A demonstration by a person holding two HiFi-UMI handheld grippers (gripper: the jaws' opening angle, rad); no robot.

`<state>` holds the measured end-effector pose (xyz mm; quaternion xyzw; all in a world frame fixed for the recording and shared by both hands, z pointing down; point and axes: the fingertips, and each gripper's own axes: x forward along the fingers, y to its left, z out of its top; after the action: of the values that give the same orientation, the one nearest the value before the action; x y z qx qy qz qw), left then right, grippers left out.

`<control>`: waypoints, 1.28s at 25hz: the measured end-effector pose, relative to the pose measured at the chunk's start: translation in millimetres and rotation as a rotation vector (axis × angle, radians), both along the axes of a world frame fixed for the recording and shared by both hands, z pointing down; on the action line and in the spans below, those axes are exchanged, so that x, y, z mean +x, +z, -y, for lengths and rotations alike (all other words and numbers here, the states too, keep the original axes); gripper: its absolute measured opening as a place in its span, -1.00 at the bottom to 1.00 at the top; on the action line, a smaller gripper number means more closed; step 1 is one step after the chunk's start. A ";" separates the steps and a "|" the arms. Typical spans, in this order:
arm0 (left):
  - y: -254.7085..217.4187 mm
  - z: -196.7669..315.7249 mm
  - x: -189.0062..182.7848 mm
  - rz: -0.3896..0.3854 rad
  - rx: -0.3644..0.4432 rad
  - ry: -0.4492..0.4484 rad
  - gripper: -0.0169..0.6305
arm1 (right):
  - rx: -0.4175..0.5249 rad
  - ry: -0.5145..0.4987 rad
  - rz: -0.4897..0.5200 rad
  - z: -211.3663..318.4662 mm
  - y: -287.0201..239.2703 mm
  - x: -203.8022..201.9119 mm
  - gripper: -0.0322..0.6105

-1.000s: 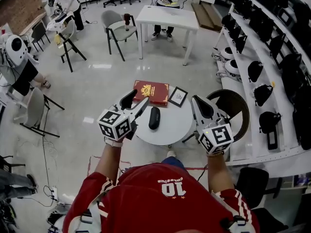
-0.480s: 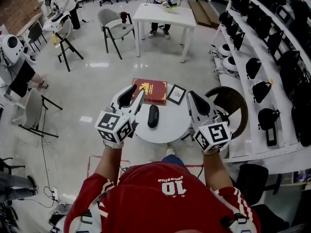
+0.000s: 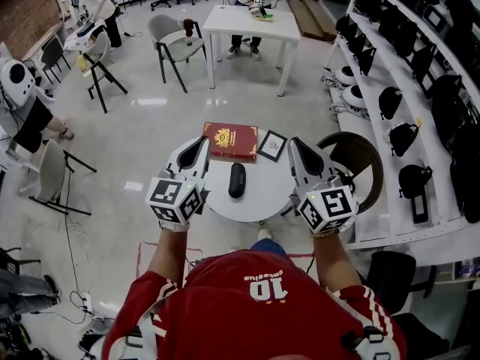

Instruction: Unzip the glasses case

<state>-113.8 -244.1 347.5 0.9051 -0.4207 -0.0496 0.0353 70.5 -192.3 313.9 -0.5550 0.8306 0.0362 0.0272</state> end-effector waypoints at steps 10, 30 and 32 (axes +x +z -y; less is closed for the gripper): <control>-0.7 2.8 -1.4 -0.004 0.002 -0.008 -0.92 | -0.003 0.051 0.003 3.7 0.0 2.7 -0.83; 9.0 8.3 -4.9 0.003 -0.020 -0.018 -0.92 | -0.049 0.045 -0.025 8.0 14.4 -0.1 -0.85; 7.0 8.9 -4.8 -0.001 -0.018 -0.016 -0.92 | -0.052 0.046 -0.017 8.8 13.8 1.1 -0.85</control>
<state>-118.6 -252.9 354.4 0.9014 -0.4282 -0.0466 0.0433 71.6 -201.2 327.7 -0.5740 0.8186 0.0200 0.0047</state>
